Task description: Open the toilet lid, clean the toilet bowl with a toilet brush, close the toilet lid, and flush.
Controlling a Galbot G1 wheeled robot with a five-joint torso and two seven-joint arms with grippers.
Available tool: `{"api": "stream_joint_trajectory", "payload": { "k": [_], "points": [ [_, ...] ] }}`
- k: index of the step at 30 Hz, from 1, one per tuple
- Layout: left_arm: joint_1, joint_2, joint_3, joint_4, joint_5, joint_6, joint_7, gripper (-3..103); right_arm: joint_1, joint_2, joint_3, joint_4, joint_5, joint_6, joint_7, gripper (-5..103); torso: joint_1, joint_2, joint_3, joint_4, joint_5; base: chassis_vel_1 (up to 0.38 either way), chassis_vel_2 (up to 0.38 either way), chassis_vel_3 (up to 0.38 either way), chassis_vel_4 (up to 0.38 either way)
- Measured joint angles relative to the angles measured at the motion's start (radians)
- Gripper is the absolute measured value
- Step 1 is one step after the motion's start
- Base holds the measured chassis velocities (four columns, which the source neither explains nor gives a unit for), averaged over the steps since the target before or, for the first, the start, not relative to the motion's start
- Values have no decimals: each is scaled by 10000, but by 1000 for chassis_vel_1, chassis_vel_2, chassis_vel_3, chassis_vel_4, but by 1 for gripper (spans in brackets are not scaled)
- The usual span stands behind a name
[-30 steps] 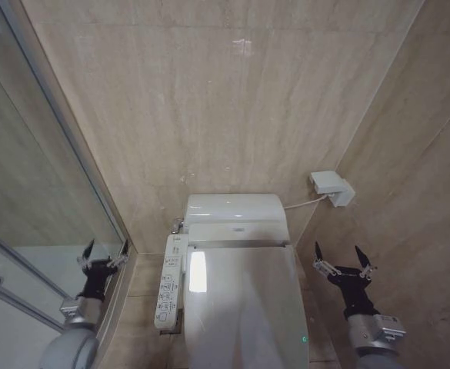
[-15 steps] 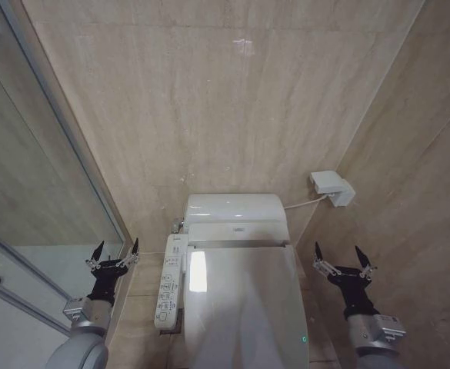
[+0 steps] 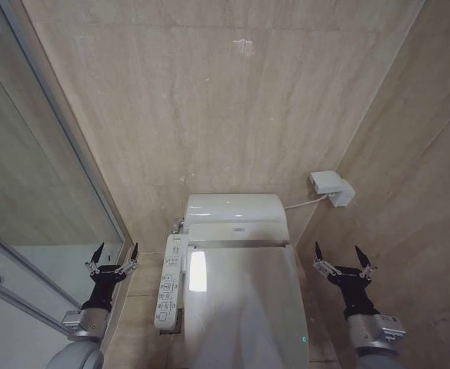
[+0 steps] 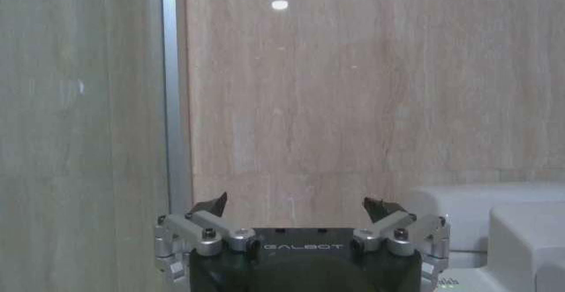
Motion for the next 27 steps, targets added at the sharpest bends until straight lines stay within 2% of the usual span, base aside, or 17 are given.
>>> {"api": "stream_joint_trajectory", "payload": {
  "k": [27],
  "points": [
    [13,-9,2,-80,-4,40,-23,100,0,0,0,0,0,0,0,100,0,0,0,0,0,0,0,0,0]
  ]
}}
